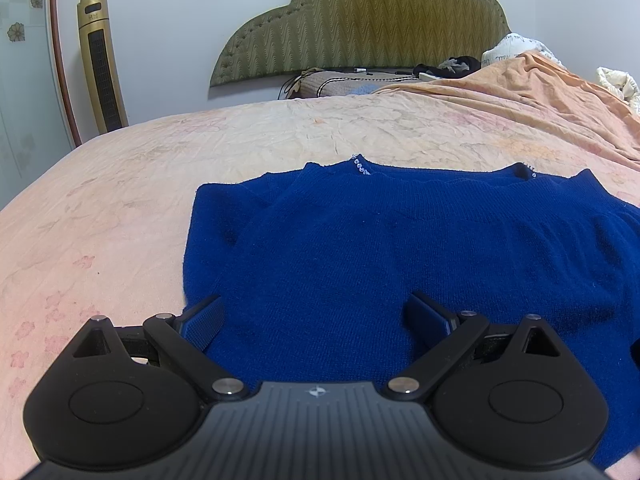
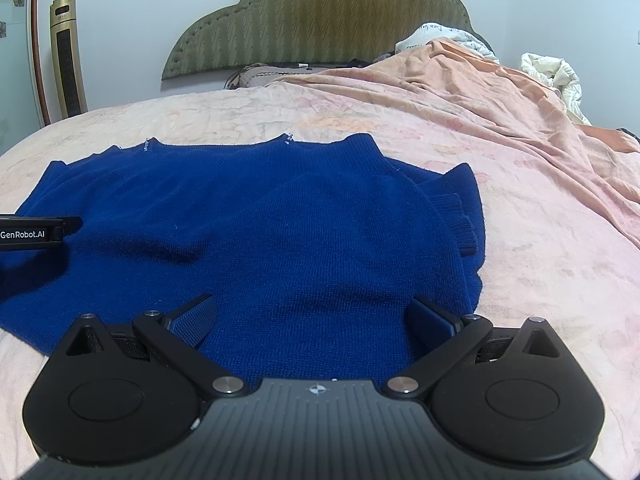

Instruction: Fold small clothes

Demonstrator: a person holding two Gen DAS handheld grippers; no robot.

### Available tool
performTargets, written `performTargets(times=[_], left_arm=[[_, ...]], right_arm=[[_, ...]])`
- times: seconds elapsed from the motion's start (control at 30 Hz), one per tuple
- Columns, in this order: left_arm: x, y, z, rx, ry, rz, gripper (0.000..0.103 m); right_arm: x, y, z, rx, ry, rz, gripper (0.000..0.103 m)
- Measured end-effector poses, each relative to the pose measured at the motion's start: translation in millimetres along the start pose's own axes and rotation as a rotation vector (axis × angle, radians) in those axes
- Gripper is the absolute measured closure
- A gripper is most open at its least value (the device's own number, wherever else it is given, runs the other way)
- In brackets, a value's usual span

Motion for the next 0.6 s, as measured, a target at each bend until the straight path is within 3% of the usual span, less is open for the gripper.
performTargets(times=[0.6], left_arm=[[9.4,3.2,-0.9,-0.017,0.013,-0.009,0.005]], right_arm=[[1.7,-1.1,0.6,-0.002,0.0,0.004,0.0]])
Point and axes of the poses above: each gripper's, at about its wrist camera, not at the fingertips, and x roughly against the way its jaws point, z to its right, y to its underside, the point moved 8 cm from there along -x, roughly the way its jaws point, and after that the axes turned 11 degrees about -z, right-handed, at the moved point
